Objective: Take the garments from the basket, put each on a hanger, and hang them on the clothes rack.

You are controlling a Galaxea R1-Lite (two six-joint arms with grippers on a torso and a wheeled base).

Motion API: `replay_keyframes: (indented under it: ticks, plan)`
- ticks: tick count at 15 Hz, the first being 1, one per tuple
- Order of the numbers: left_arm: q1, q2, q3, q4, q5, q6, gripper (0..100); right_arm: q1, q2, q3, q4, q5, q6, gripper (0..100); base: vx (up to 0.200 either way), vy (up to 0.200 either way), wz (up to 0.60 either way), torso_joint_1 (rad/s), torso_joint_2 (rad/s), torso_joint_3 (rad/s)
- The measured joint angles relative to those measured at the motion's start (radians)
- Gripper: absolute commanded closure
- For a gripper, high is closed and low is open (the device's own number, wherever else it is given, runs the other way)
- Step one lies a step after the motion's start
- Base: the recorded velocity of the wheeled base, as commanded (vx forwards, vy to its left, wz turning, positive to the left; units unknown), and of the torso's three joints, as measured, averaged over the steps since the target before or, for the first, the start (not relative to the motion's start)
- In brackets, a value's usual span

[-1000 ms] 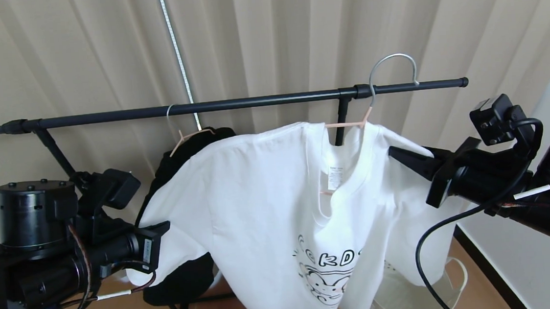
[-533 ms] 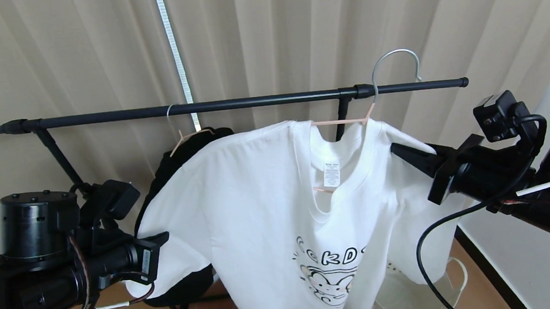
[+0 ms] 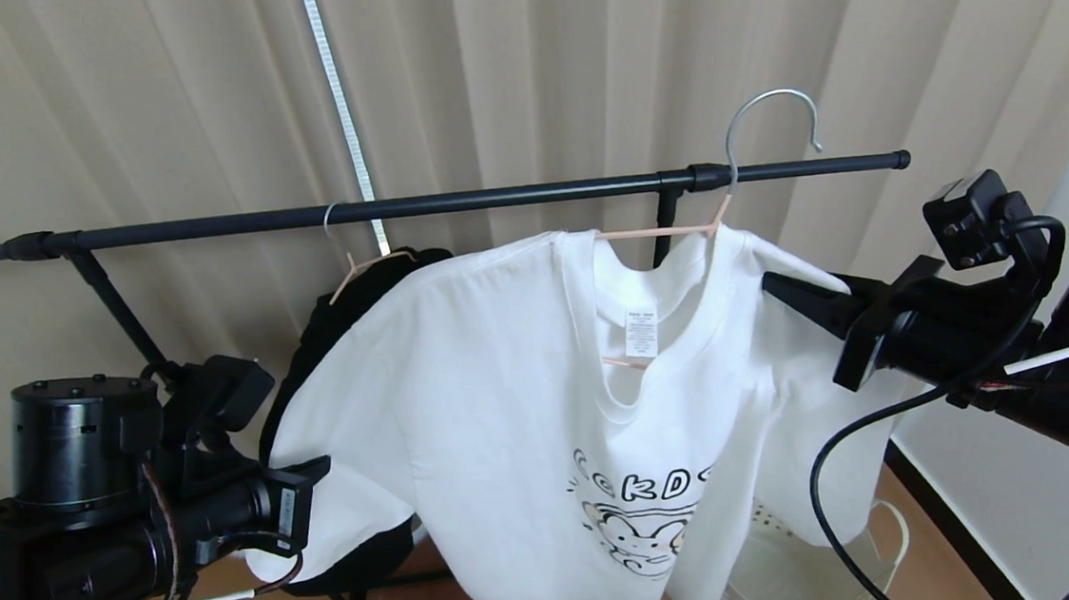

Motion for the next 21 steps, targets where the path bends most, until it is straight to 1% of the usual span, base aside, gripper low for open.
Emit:
replay_keyframes:
  ticks: [4,5,10,12,13,15,16,18,21]
  plan:
    - [0.0,0.001,0.004,0.001,0.001,-0.007,100,0.0,0.0,0.001,0.001,0.0,0.001,100,0.0,0.0,0.0,0.0,0.0,0.0]
    - [0.0,0.001,0.004,0.0,0.001,-0.006,0,0.0,0.0,0.002,0.001,0.0,0.001,100,0.0,0.0,0.0,0.0,0.0,0.0]
    - [-0.001,-0.007,0.012,0.0,-0.006,-0.004,0,0.0,0.003,0.007,0.001,0.0,0.001,100,0.0,0.0,0.0,0.0,0.0,0.0]
    - [0.0,-0.029,0.012,-0.001,-0.029,-0.005,0,0.0,0.005,0.008,0.0,-0.001,0.001,100,0.0,0.0,0.0,0.0,0.0,0.0]
    - [0.005,-0.048,0.009,0.0,-0.074,-0.005,0,0.0,0.005,0.008,0.0,0.0,0.001,100,0.0,0.0,0.0,0.0,0.0,0.0]
    - [0.03,-0.091,-0.009,0.01,-0.185,-0.006,0,-0.002,0.005,0.009,-0.001,0.03,0.002,100,0.0,0.0,0.0,0.0,0.0,0.0]
    - [0.039,-0.11,-0.031,0.027,-0.209,-0.005,0,-0.007,0.006,0.013,-0.002,0.047,0.002,100,0.0,0.0,0.0,0.0,0.0,0.0]
    - [0.043,-0.141,-0.106,0.101,-0.221,-0.003,0,-0.012,0.009,0.016,-0.001,0.059,0.003,100,0.0,0.0,0.0,0.0,0.0,0.0]
    - [0.032,-0.166,-0.245,0.259,-0.255,-0.001,0,-0.014,0.02,0.018,-0.004,0.06,0.003,100,0.0,0.0,0.0,0.0,0.0,0.0]
